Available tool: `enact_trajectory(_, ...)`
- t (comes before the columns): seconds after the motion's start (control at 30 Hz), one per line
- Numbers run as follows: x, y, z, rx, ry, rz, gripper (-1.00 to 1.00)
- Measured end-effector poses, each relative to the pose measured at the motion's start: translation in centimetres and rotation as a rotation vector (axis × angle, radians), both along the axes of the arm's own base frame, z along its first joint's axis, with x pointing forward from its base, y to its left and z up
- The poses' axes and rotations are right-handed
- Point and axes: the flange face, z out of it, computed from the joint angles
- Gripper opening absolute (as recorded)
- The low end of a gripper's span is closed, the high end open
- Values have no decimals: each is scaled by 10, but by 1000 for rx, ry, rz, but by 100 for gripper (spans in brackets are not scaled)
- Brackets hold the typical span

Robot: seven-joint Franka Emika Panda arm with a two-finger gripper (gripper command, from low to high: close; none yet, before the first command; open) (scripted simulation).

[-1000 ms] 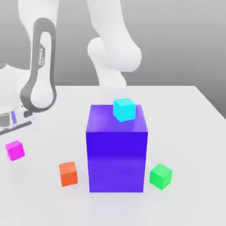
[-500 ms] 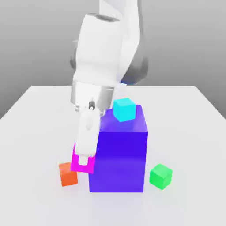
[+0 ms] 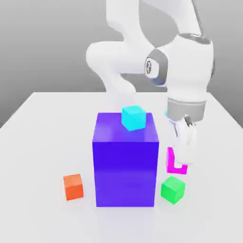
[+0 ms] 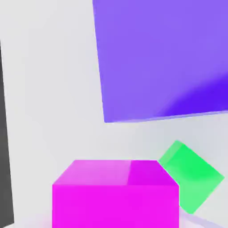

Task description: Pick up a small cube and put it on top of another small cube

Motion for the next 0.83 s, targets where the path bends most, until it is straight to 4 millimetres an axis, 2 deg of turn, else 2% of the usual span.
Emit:
enact_trajectory(0.07,-12,1,-9,26,36,-93,-100)
enact_trajectory(0.17,-24,7,-21,18,52,-127,-100)
enact_trajectory(0.83,-26,7,-83,17,56,-133,-100)
